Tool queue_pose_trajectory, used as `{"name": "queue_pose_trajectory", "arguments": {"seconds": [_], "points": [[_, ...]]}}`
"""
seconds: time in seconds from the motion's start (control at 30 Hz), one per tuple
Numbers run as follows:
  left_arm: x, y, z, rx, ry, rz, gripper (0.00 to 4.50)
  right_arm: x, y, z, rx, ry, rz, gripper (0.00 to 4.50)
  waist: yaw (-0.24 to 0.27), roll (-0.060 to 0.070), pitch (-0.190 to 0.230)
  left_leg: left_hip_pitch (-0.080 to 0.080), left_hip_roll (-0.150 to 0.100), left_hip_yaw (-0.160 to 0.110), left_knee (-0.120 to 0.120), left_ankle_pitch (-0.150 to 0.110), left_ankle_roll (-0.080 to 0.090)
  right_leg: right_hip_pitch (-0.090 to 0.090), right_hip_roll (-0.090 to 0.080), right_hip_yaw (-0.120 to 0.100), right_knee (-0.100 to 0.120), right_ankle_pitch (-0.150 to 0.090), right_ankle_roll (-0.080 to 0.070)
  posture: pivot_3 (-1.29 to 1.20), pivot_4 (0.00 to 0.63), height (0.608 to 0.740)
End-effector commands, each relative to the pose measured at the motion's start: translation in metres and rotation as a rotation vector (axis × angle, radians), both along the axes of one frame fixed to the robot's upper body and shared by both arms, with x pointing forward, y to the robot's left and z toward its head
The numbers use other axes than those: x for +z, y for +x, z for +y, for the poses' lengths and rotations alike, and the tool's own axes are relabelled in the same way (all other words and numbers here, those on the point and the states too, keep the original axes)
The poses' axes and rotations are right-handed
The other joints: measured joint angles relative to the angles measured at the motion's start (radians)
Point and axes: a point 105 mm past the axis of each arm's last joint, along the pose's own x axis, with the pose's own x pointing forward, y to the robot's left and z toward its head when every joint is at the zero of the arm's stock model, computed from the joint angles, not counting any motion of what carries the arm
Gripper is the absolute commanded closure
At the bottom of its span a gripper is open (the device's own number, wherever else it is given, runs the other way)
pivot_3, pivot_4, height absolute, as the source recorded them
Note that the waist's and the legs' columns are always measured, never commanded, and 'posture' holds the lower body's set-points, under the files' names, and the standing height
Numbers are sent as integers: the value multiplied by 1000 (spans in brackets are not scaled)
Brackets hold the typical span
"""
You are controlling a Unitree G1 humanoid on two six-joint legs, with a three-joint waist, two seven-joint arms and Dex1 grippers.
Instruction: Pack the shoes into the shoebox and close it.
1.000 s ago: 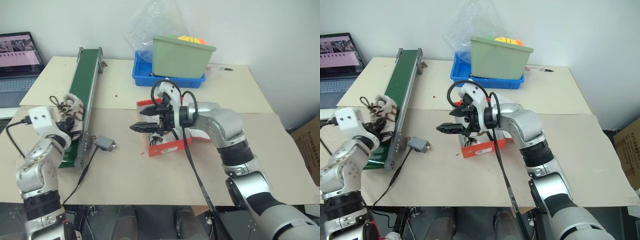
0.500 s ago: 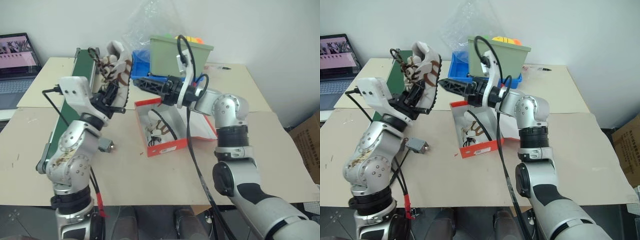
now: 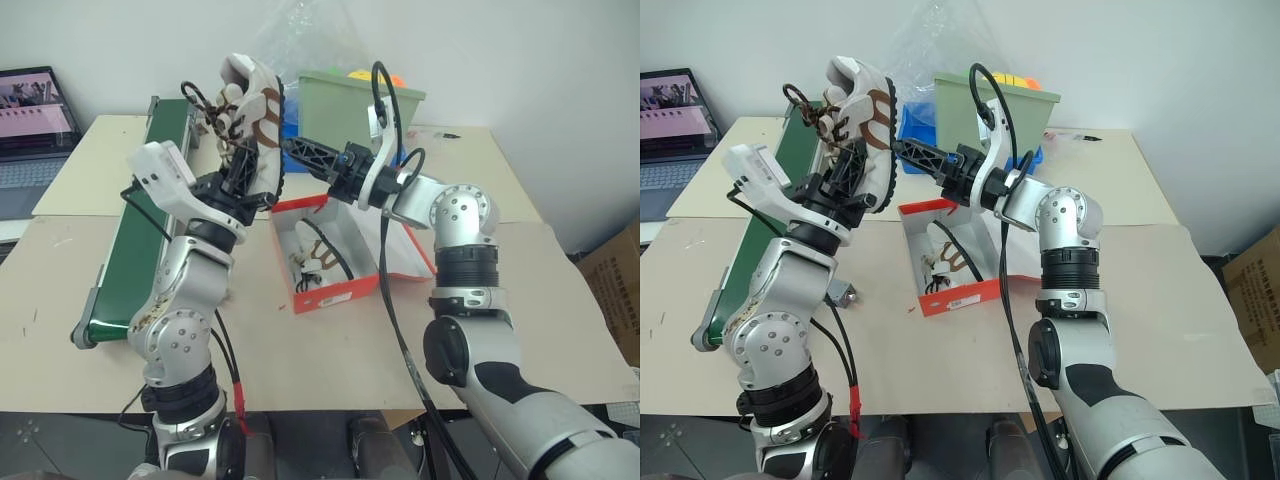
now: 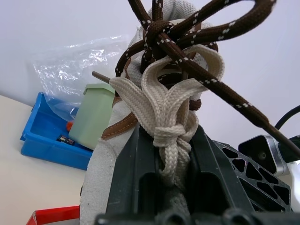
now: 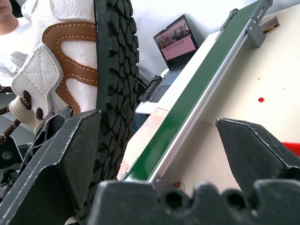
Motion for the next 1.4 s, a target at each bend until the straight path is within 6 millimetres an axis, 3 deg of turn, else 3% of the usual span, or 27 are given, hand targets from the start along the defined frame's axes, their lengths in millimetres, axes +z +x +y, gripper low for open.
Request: {"name": "queue_pose_trajectory", "arguments": {"seconds": [0.03, 0.2, 0.57, 1.2, 1.4], "points": [[13, -9, -12, -73, 8, -76, 3882, 18, -4, -2, 0, 17, -50, 0, 0, 0, 0, 0, 0, 0, 0, 0, 0, 0, 0, 0, 0, 0, 0, 0, 150, 740], [11, -7, -8, -72, 33, -78, 3882, 26, -8, -6, 10, 21, -60, 0, 0, 0, 0, 0, 0, 0, 0, 0, 0, 0, 0, 0, 0, 0, 0, 0, 150, 740], [12, -2, -11, -108, 93, -95, 3882, 33, -37, -5, 134, 7, -79, 0, 0, 0, 0, 0, 0, 0, 0, 0, 0, 0, 0, 0, 0, 0, 0, 0, 150, 740], [30, -4, -19, -110, 88, -132, 3882, 14, -32, 3, 112, -43, -73, 0, 0, 0, 0, 0, 0, 0, 0, 0, 0, 0, 0, 0, 0, 0, 0, 0, 150, 740], [29, -4, -14, -92, 85, -124, 3941, 18, -30, 3, 115, -15, -75, 1718, 0, 0, 0, 0, 0, 0, 0, 0, 0, 0, 0, 0, 0, 0, 0, 0, 150, 740]]}}
